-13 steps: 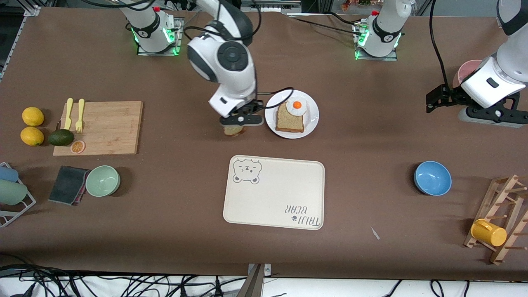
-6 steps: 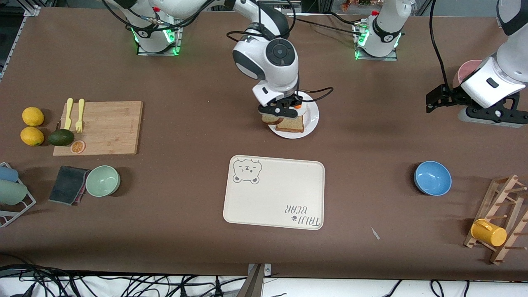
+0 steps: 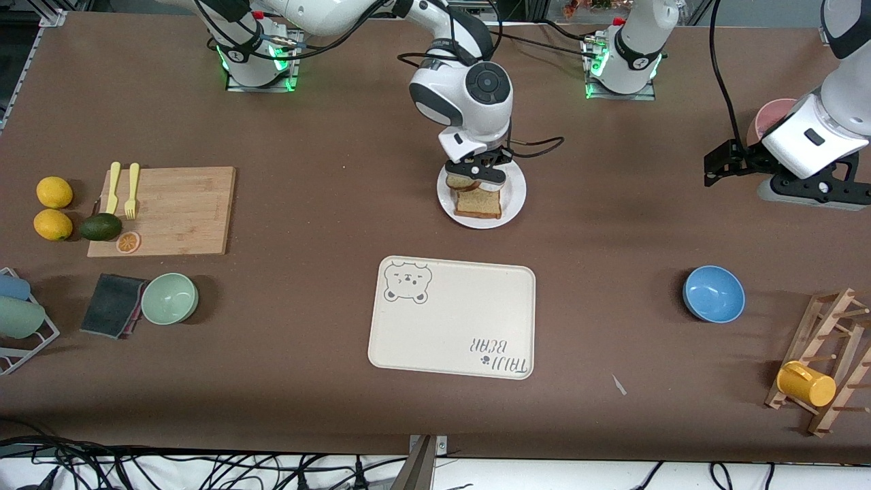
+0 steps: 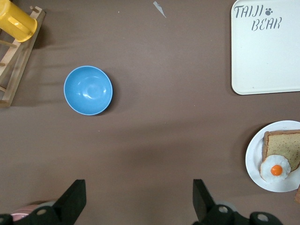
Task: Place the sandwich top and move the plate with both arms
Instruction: 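Lower the bread slice onto the egg sandwich on the plate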
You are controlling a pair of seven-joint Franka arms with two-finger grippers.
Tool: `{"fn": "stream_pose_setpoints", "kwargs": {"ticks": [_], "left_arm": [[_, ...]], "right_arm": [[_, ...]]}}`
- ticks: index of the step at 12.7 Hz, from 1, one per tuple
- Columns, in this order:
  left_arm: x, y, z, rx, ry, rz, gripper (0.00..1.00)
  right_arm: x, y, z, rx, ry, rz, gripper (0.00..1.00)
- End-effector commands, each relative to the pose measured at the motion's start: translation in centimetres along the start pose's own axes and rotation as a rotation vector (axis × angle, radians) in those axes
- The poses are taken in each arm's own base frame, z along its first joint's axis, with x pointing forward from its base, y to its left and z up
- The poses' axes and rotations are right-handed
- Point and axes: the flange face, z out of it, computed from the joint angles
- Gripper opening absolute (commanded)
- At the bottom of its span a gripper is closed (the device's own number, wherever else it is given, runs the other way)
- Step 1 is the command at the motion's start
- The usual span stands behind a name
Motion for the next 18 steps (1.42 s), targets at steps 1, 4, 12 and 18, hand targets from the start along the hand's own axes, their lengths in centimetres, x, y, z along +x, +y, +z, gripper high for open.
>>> {"fn": "stream_pose_setpoints", "kwargs": {"ticks": [1,4,12,18], "left_arm": [[-0.1,-0.1,-0.2,-0.025,-0.005,-0.009,1.00],[-0.1,-0.1,-0.2,-0.025,-0.005,-0.007,1.00],[-0.1,-0.1,-0.2,-0.025,-0.005,-0.007,1.00],[-0.1,-0.1,-0.2,-0.025,-0.005,-0.009,1.00]], "right_arm": [[0.9,-0.4,1.4,-0.011,0.020,0.004,0.00],[1.5,-0.4,3.0,-0.005,0.040,-0.003,0.00],[3.9,-0.5,2.3,0.063,0.075,0.014,0.46],[8.5,1.8,-1.6,0.061,0.094,0.041,0.73]]}}
